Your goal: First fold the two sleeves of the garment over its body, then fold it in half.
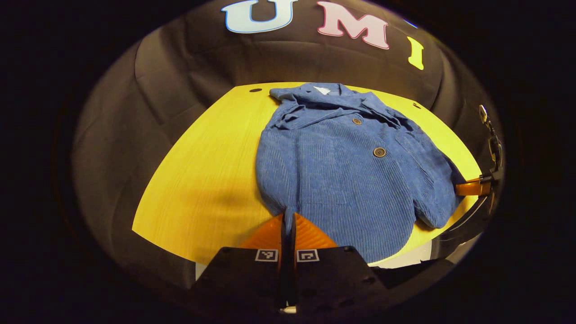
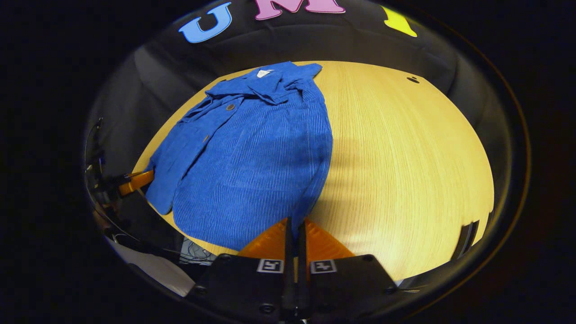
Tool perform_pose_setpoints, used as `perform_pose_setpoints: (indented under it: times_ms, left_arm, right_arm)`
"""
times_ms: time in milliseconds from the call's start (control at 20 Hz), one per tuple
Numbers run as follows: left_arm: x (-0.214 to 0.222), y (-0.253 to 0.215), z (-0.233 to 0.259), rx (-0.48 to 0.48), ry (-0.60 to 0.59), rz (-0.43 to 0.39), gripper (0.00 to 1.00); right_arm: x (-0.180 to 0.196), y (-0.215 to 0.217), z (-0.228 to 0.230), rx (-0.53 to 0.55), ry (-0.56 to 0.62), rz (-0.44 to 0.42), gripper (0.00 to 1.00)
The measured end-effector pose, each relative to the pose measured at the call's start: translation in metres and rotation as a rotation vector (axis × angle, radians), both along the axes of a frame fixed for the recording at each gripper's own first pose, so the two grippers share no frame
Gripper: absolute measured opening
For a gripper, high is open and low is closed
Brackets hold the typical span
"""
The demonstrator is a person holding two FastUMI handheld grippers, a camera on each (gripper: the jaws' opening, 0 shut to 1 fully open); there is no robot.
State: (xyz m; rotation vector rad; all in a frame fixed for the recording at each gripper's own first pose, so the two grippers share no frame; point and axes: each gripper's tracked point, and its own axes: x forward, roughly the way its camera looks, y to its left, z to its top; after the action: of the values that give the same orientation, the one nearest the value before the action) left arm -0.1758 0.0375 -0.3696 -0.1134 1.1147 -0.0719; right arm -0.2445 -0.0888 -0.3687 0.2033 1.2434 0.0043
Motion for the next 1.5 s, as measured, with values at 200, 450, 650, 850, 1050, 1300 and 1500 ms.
perform_pose_setpoints:
  times_ms: [200, 450, 650, 850, 1050, 1300, 1500]
  left_arm:
    - [0.016, 0.001, 0.010, -0.015, -0.009, 0.040, 0.00]
    - [0.059, -0.015, 0.038, -0.026, -0.044, 0.063, 0.00]
    - [0.100, -0.026, 0.056, -0.016, -0.066, 0.099, 0.00]
    - [0.133, -0.035, 0.071, 0.041, -0.095, 0.069, 0.00]
    - [0.163, -0.038, 0.082, 0.036, -0.121, 0.080, 0.00]
    - [0.215, -0.020, 0.097, 0.033, -0.184, 0.073, 0.00]
    - [0.256, -0.007, 0.095, 0.021, -0.213, 0.043, 0.00]
  right_arm:
    - [0.016, -0.001, 0.016, 0.010, -0.076, 0.026, 0.06]
    - [0.070, 0.004, 0.044, 0.104, -0.191, 0.025, 0.05]
    - [0.105, 0.002, 0.054, 0.182, -0.239, 0.021, 0.06]
    - [0.132, -0.003, 0.069, 0.223, -0.284, 0.061, 0.05]
    - [0.171, -0.009, 0.089, 0.234, -0.366, 0.051, 0.05]
    - [0.216, -0.008, 0.104, 0.201, -0.445, 0.044, 0.05]
    - [0.253, -0.009, 0.117, 0.156, -0.497, -0.015, 0.05]
